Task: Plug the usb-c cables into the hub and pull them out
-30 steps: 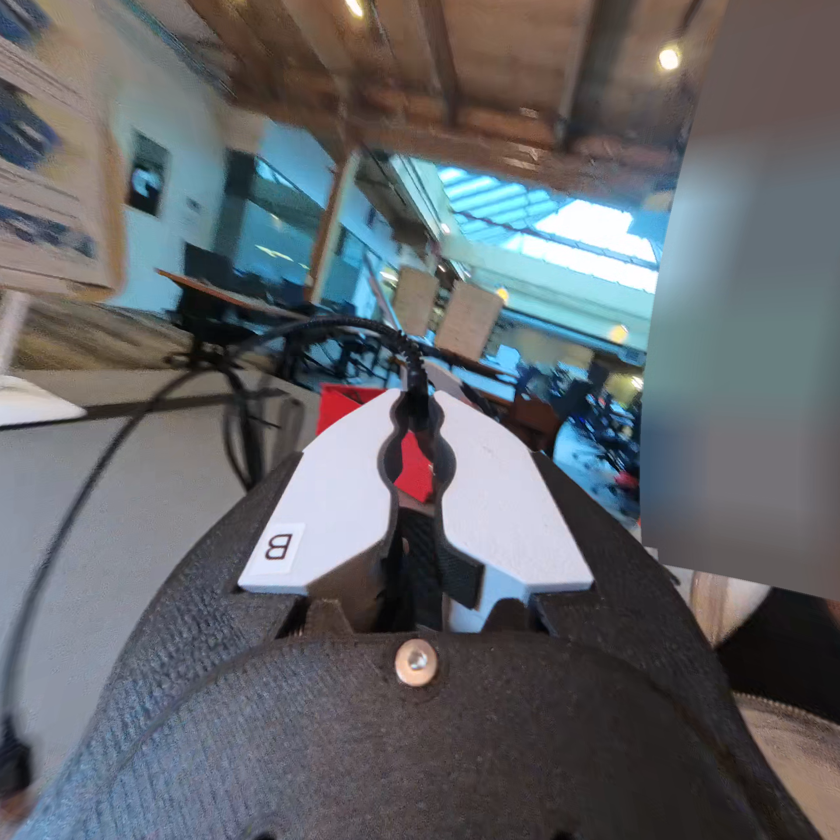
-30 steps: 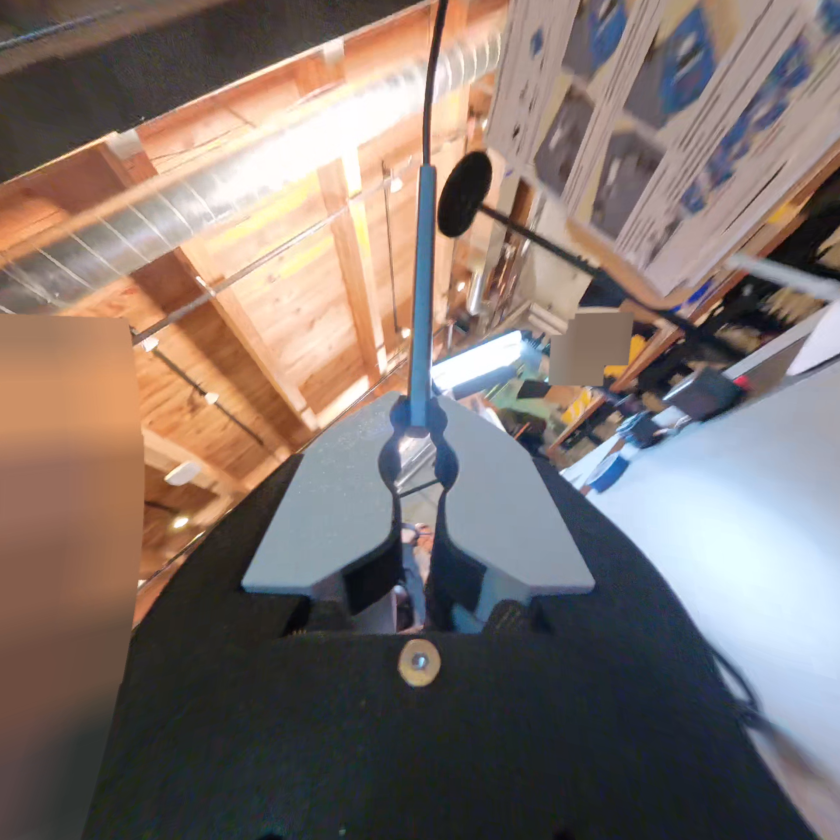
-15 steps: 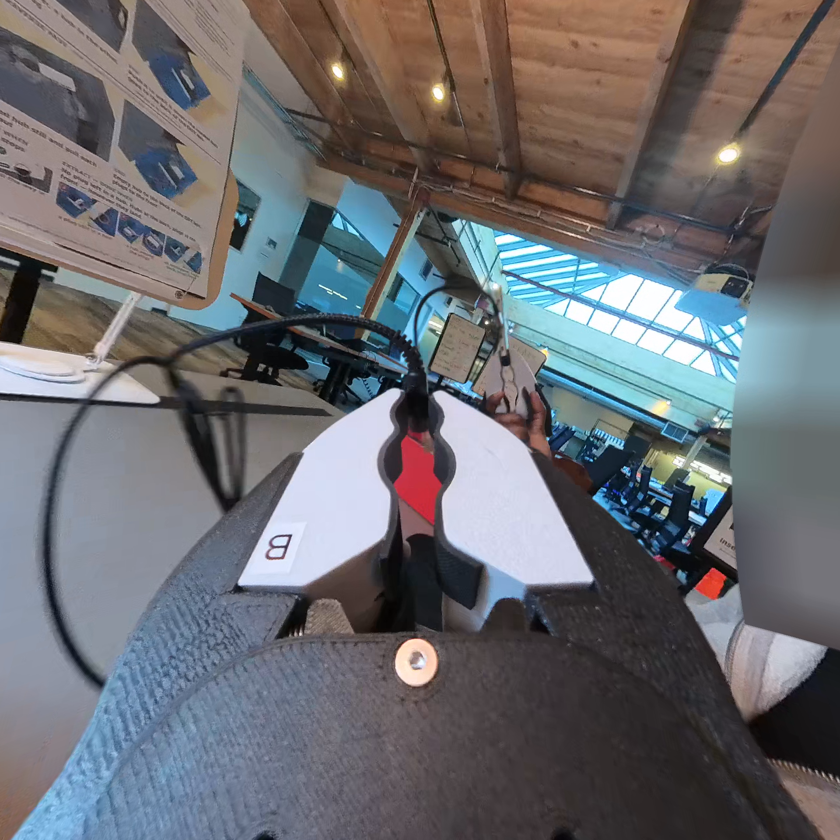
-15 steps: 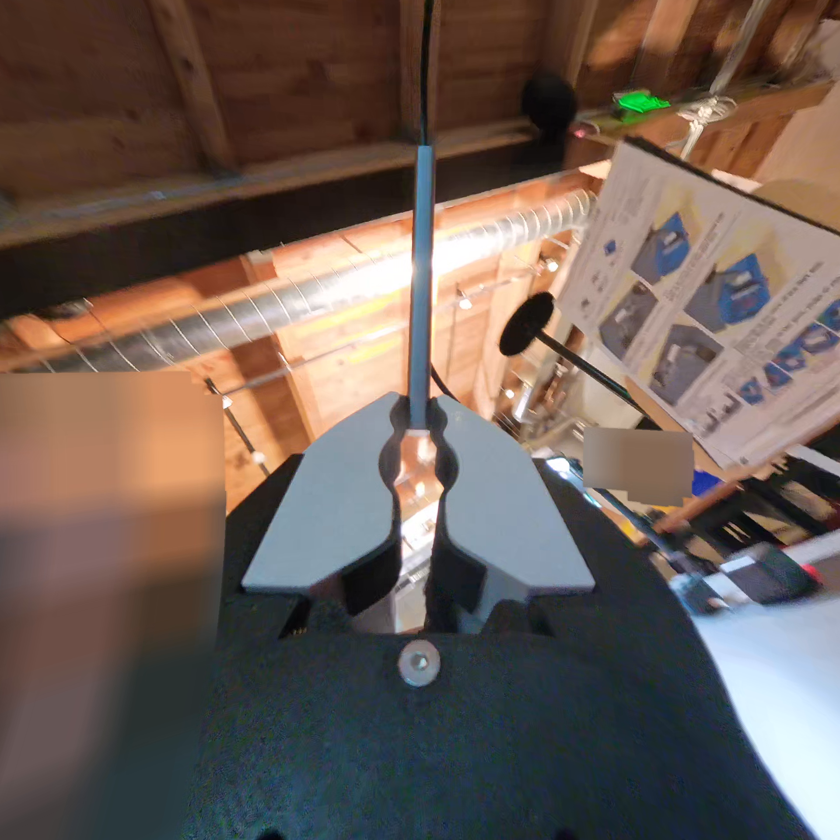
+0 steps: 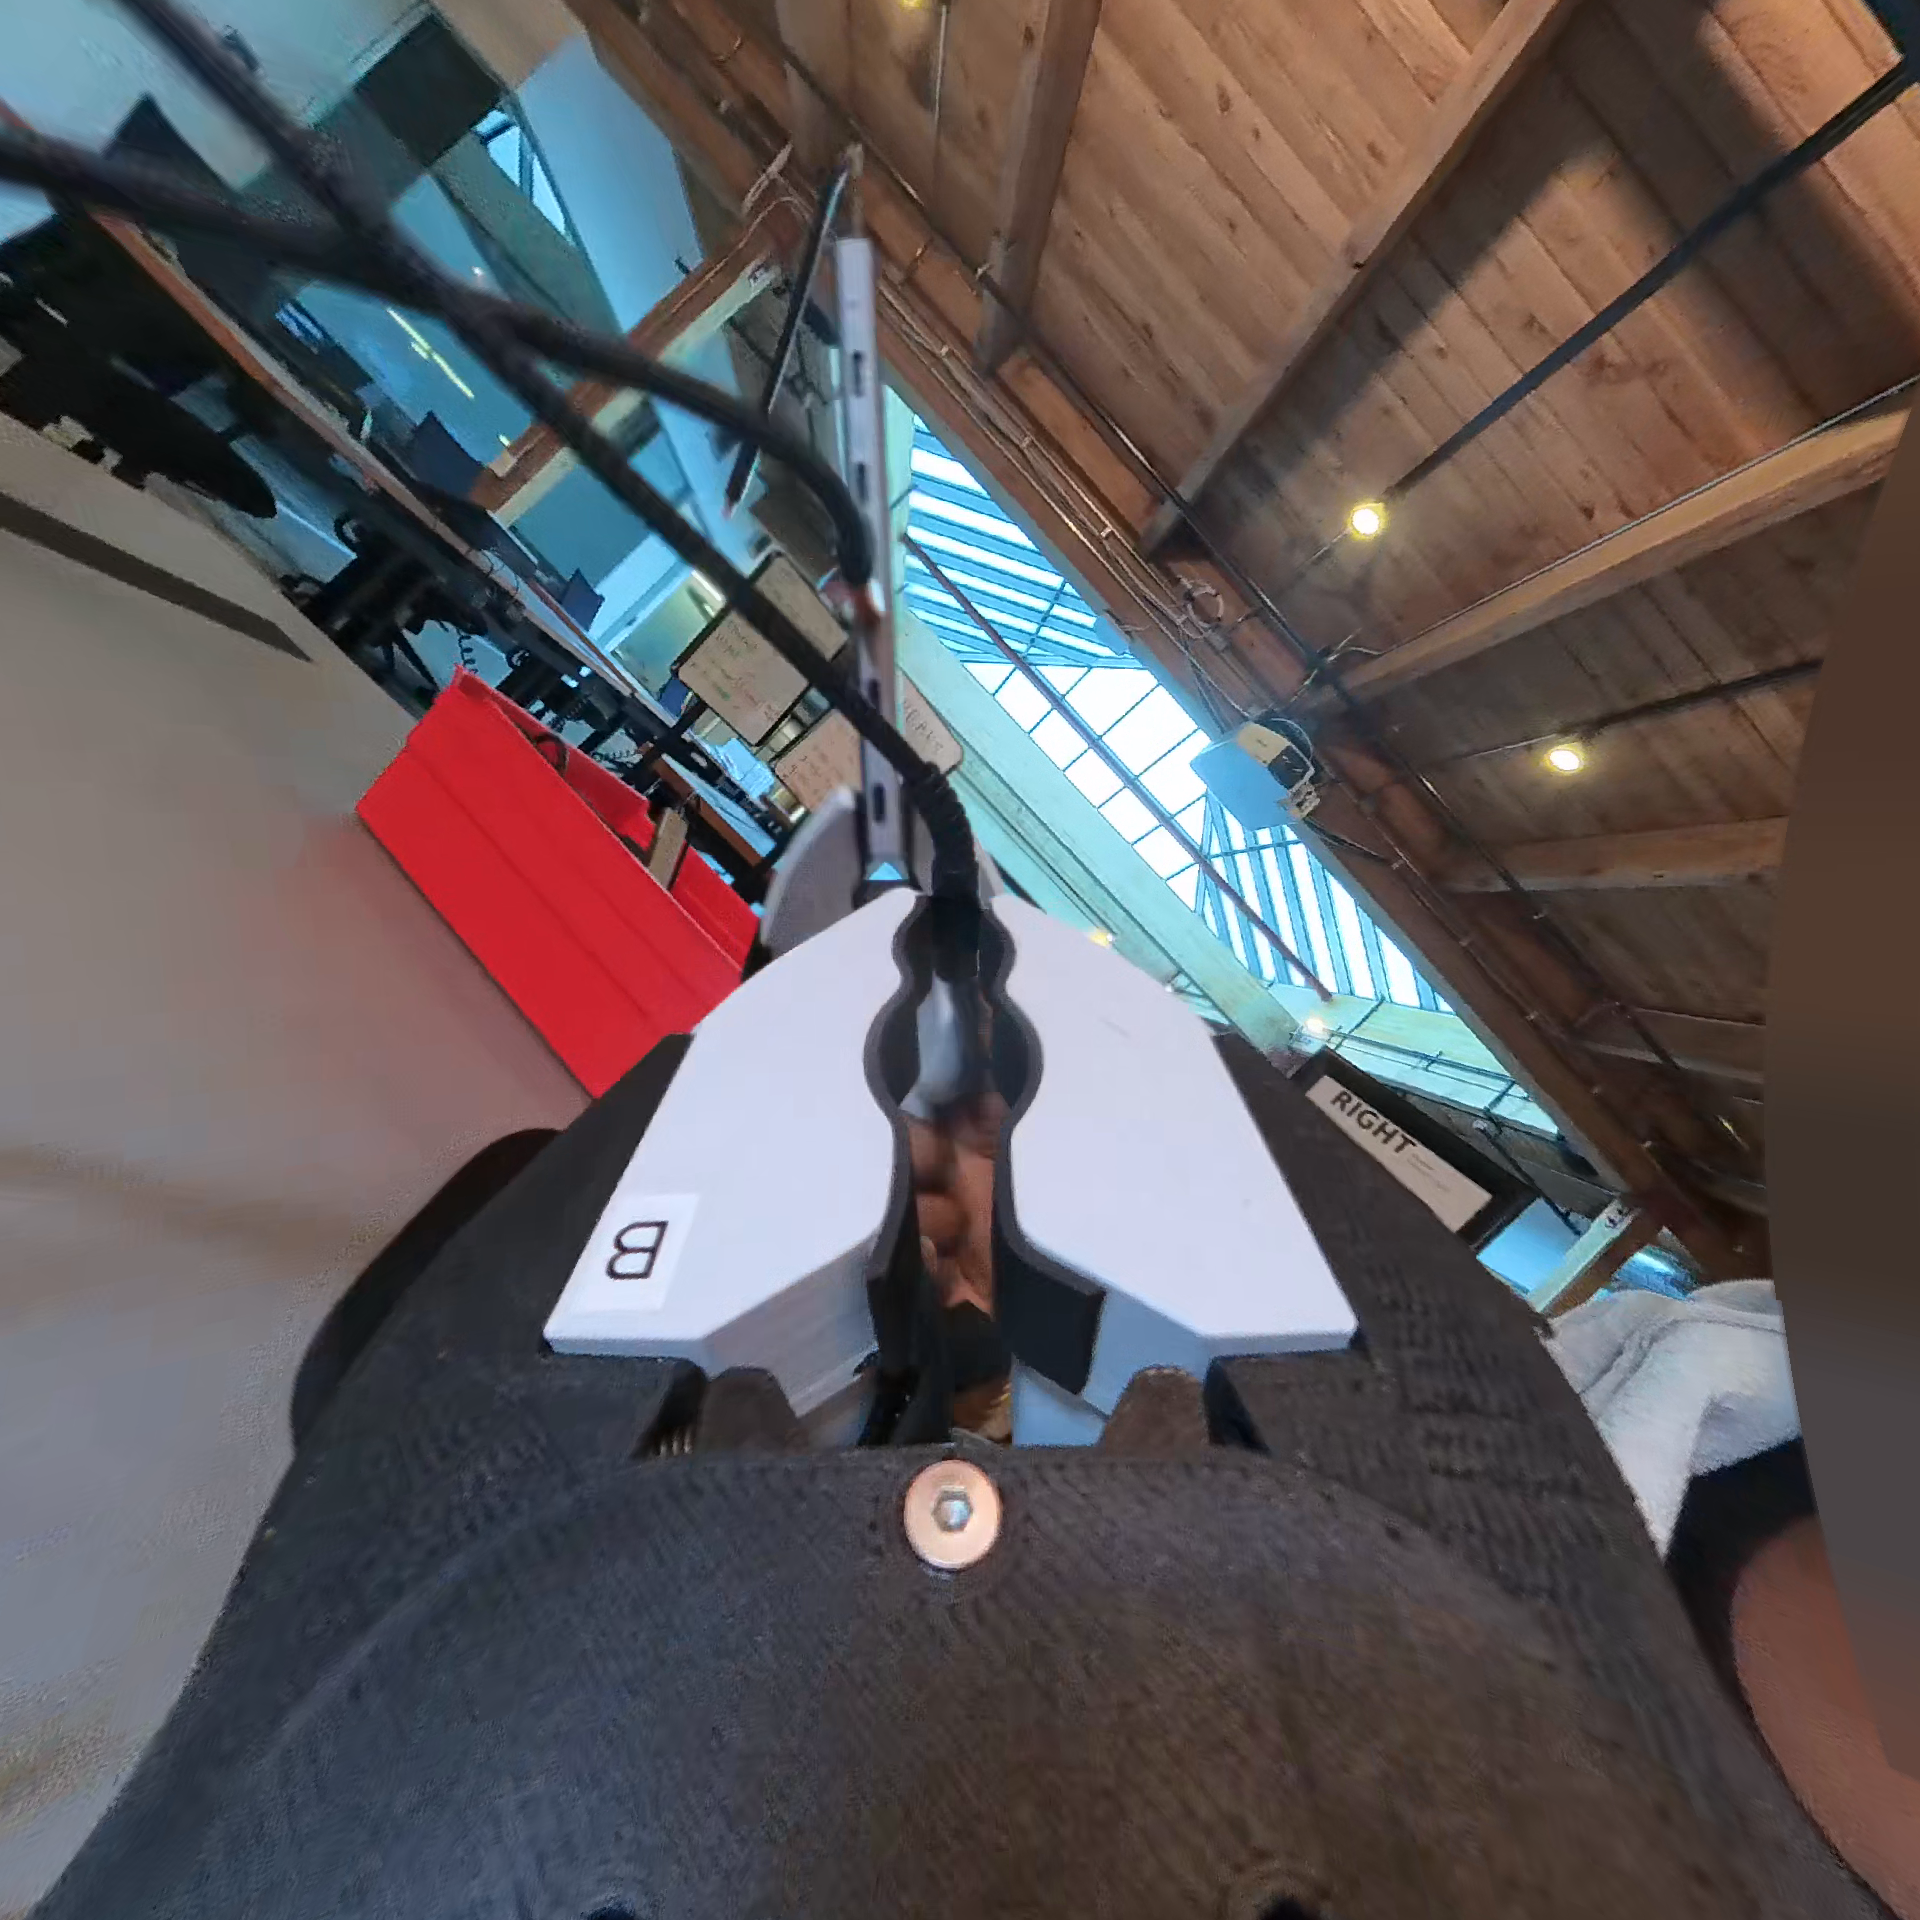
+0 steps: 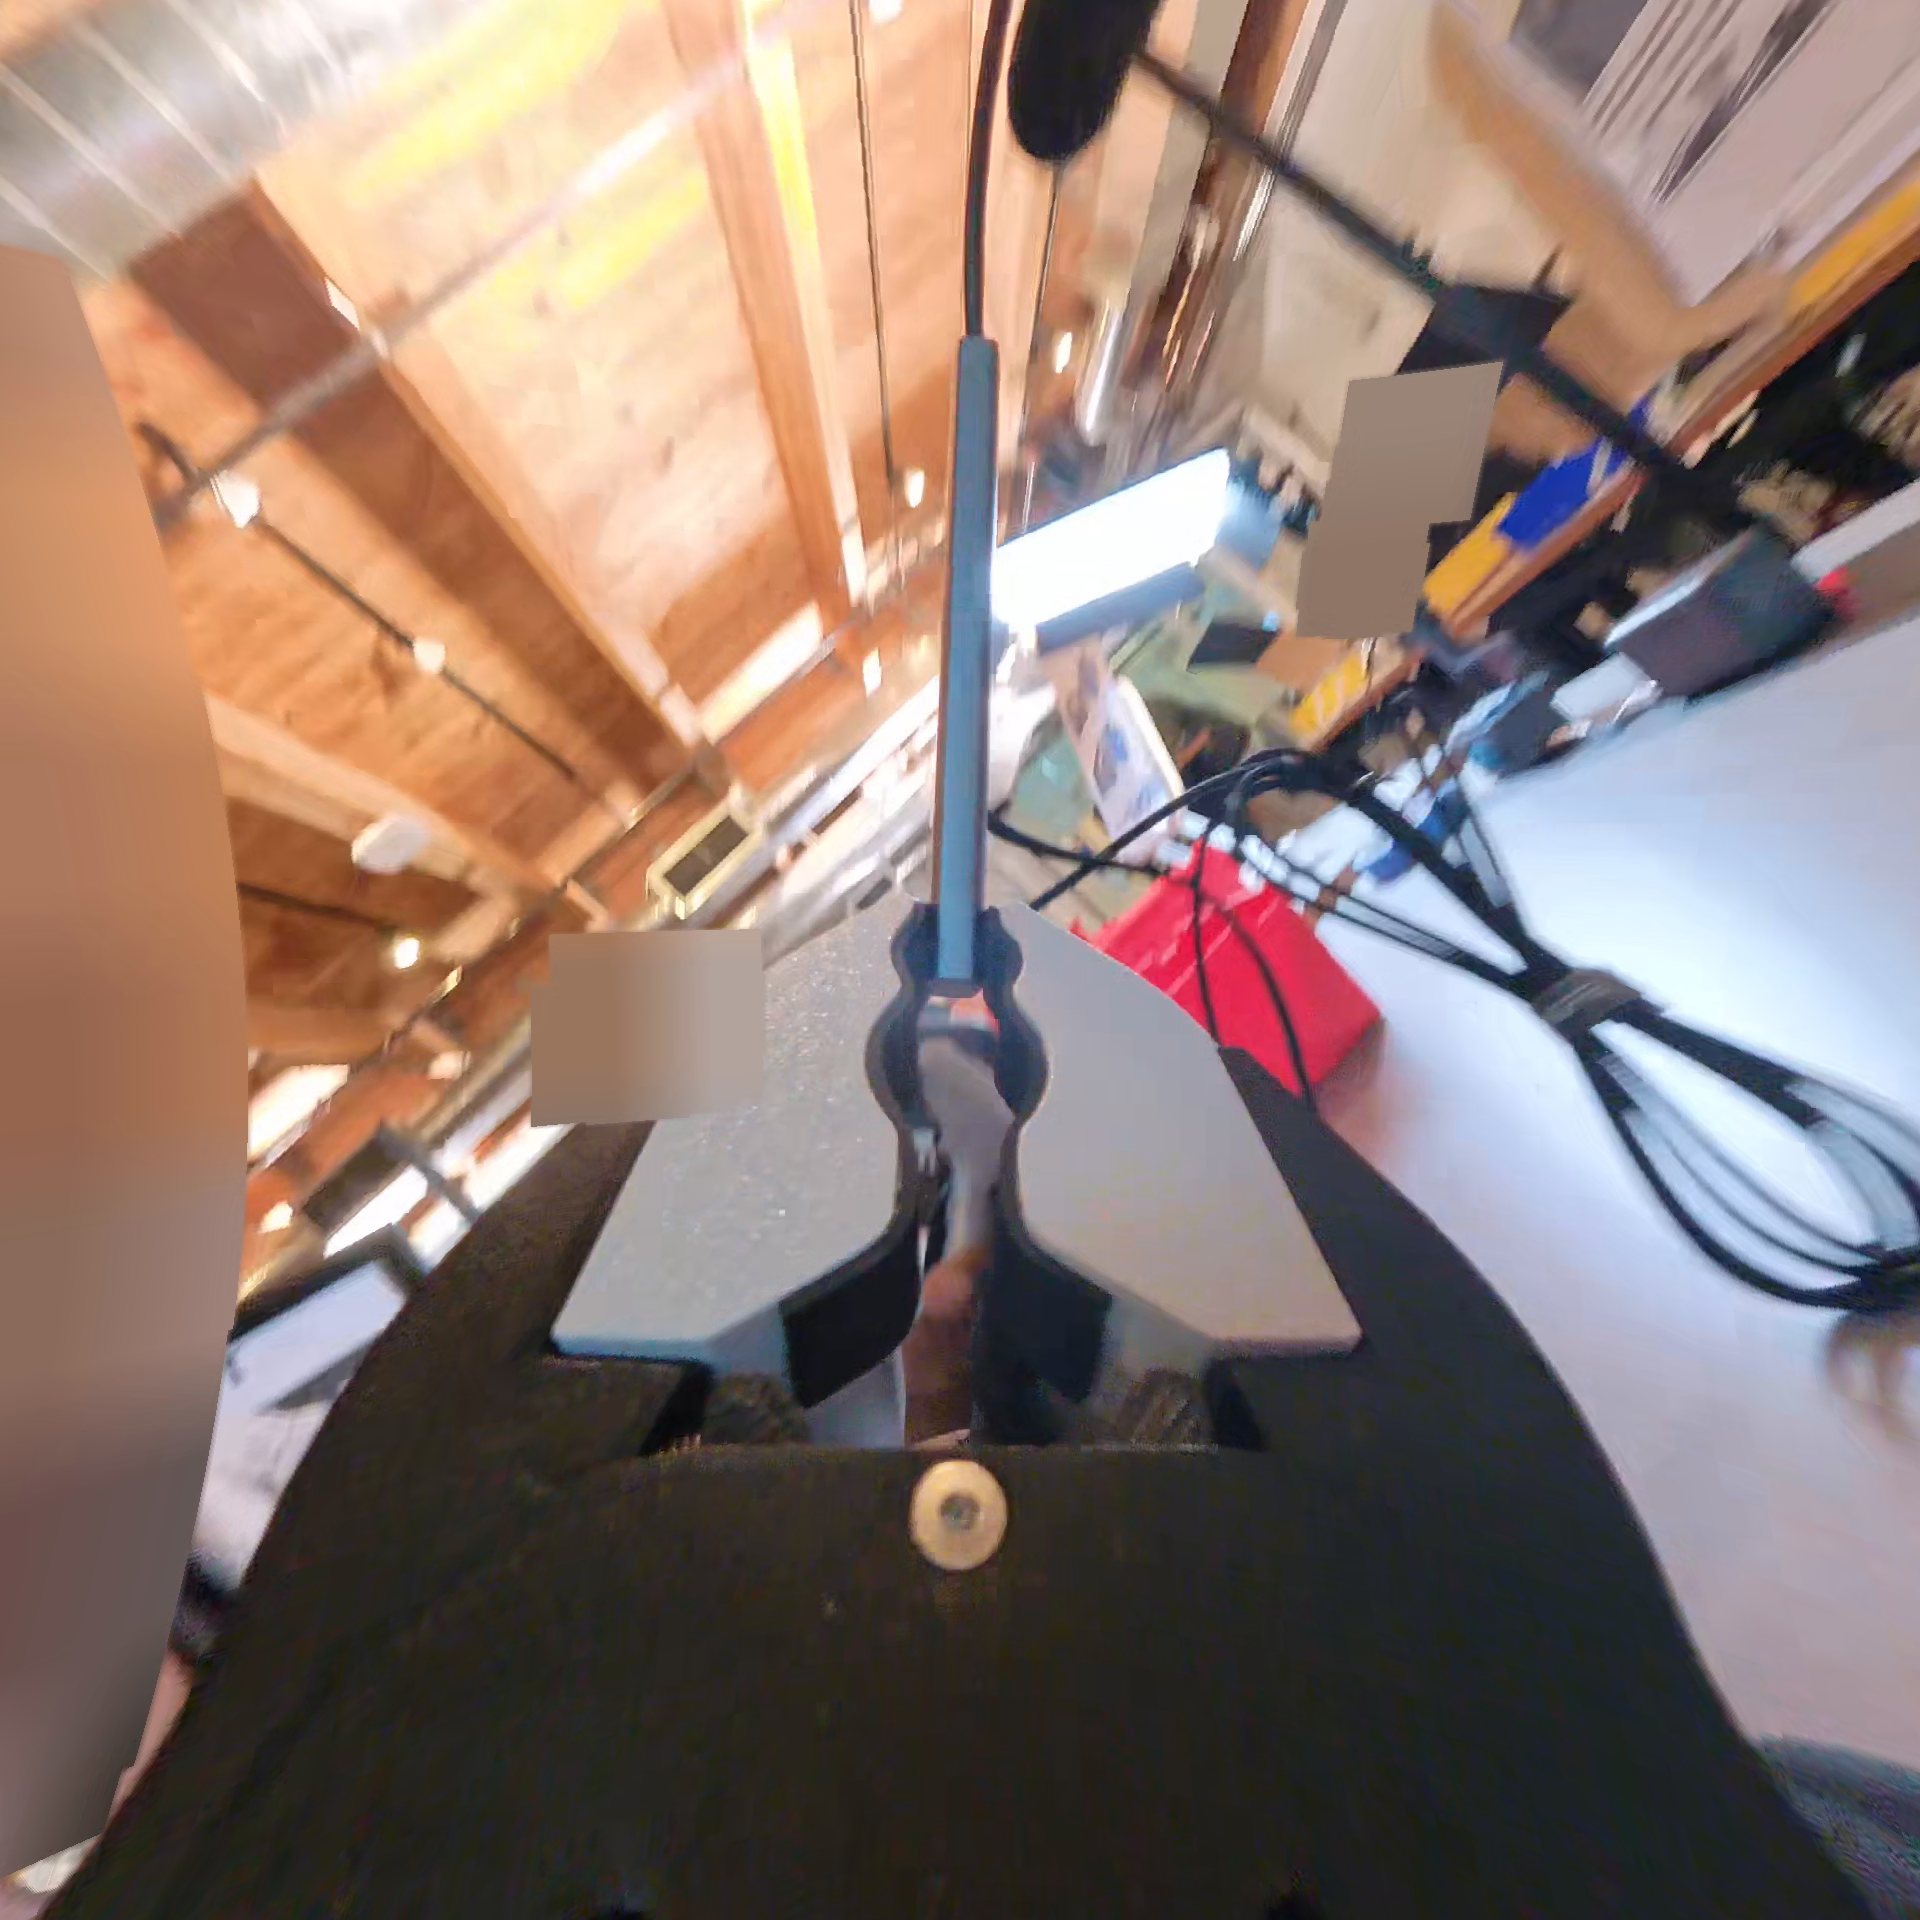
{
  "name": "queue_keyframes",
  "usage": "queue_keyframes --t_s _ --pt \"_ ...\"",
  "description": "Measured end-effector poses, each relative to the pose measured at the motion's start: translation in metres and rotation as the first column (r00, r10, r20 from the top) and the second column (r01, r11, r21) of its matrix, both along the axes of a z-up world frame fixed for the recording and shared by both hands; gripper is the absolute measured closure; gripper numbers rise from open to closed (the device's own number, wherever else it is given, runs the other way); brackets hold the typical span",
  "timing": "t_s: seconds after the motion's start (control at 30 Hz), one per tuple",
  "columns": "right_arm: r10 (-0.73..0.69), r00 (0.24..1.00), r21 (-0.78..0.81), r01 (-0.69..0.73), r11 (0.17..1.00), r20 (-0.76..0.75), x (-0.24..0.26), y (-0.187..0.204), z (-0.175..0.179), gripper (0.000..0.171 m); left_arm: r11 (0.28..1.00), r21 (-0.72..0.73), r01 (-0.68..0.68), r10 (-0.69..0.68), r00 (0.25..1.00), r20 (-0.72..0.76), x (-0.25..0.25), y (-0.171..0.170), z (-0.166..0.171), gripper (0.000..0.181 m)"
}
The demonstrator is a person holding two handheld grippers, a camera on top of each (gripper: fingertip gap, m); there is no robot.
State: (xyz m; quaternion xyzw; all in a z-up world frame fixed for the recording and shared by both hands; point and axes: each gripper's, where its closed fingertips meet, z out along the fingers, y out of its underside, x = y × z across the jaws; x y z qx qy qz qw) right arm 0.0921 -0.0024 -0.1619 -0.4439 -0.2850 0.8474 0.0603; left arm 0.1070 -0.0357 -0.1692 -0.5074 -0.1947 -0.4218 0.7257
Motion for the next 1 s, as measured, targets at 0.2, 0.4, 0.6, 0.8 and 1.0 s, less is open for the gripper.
queue_keyframes --t_s 0.2,0.4,0.6,0.8,1.0 --pt "0.147 0.988 0.143 -0.153 0.978 0.049 0.011 -0.028 -0.003 0.162 0.999 -0.036 0.003 -0.002 1.0 0.014 -0.012 -0.008 -0.007 0.172" --pt "0.26 0.96 0.195 -0.276 0.941 0.106 0.013 -0.038 -0.014 0.162 0.985 -0.093 0.144 -0.148 0.988 -0.042 0.012 -0.009 -0.014 0.173" --pt "0.417 0.893 0.244 -0.448 0.86 0.169 0.026 -0.044 -0.024 0.162 0.952 -0.188 0.242 -0.262 0.961 -0.087 0.026 -0.013 -0.03 0.175" --pt "0.489 0.822 0.303 -0.565 0.767 0.292 0.031 -0.045 -0.039 0.162 0.923 -0.275 0.27 -0.316 0.938 -0.141 0.032 -0.015 -0.045 0.173" --pt "0.538 0.773 0.296 -0.63 0.719 0.337 0.034 -0.044 -0.045 0.162 0.901 -0.296 0.317 -0.375 0.912 -0.164 0.042 -0.014 -0.049 0.174"
